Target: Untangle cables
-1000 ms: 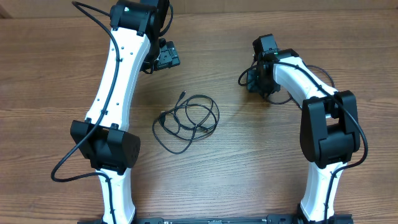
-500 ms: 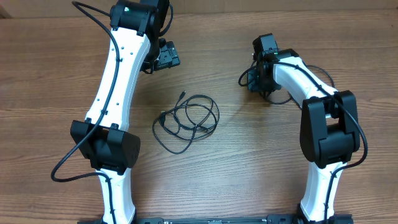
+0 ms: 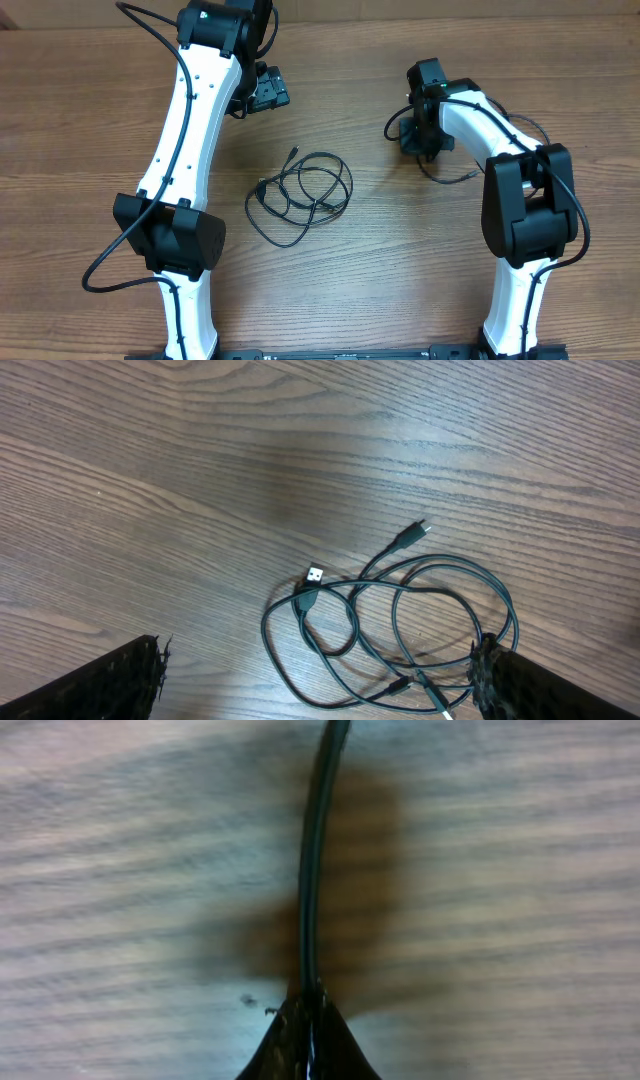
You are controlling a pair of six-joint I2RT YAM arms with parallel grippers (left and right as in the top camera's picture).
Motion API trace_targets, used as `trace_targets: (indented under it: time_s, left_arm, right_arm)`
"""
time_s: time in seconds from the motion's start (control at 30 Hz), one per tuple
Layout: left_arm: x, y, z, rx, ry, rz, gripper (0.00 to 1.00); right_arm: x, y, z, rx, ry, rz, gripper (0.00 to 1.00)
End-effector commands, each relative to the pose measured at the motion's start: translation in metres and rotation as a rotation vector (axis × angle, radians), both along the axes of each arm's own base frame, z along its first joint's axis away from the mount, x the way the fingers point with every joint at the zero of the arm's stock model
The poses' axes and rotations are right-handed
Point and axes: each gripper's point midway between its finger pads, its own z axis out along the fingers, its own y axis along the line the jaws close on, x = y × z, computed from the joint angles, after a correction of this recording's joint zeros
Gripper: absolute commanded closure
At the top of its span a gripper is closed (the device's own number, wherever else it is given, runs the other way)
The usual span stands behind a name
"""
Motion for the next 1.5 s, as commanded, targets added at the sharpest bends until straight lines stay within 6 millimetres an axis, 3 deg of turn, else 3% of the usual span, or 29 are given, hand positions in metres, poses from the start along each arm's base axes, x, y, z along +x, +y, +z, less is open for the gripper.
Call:
trace_targets:
  time_s: [0.0,0.3,0.4,0.43,0.47,0.53,0.57,0.77,0.9,1.03,1.13,1.27,1.47]
  left_arm:
    - [0.001,0.001,-0.003,0.015,0.002,-0.008,0.00]
    - [0.002,0.001,-0.002,0.014,-0.001,-0.008,0.00]
    - [0.002,0.001,-0.002,0.013,-0.004,-0.008,0.01]
    - [0.002,0.001,-0.002,0.013,-0.004,-0.008,0.01]
    - [0.002,0.001,-0.002,0.013,-0.004,-0.008,0.00]
    - [0.002,0.001,-0.002,0.013,-0.004,-0.008,0.00]
    - [0.002,0.001,-0.002,0.013,-0.004,-0.008,0.00]
    - [0.002,0.001,-0.002,0.013,-0.004,-0.008,0.00]
    - [0.002,0.001,-0.002,0.013,-0.004,-0.008,0.00]
    - [0.002,0.001,-0.002,0.013,-0.003,-0.008,0.01]
    - [0.002,0.001,-0.002,0.013,-0.001,-0.008,0.01]
    - [0.001,-0.001,-0.003,0.006,0.000,-0.008,0.00]
    - [0.001,0.000,-0.003,0.007,0.002,-0.009,0.01]
  right_arm:
    - [-0.018,-0.026,-0.007,-0.045,0.075,-0.097,0.96]
    - [-0.034,-0.048,0.031,-0.050,0.090,-0.177,0.96]
    - [-0.032,-0.049,0.050,-0.042,0.047,-0.178,0.90]
    - [-0.031,-0.049,0.057,-0.042,0.030,-0.179,0.78]
    - [-0.030,-0.050,0.063,-0.046,0.012,-0.179,0.59]
    - [-0.028,-0.056,0.076,-0.070,-0.028,-0.185,0.09]
    - [-0.027,-0.059,0.083,-0.081,-0.047,-0.189,0.00]
    - [-0.019,-0.084,0.120,-0.051,-0.161,-0.278,0.00]
    - [-0.016,-0.126,0.131,0.000,-0.194,-0.395,0.00]
    - [-0.026,-0.179,0.125,0.036,-0.181,-0.537,0.00]
    - [-0.033,-0.198,0.119,0.102,-0.174,-0.602,0.00]
    - [-0.041,-0.212,0.110,0.123,-0.163,-0.646,0.00]
    - [-0.041,-0.206,0.083,0.120,-0.163,-0.634,0.00]
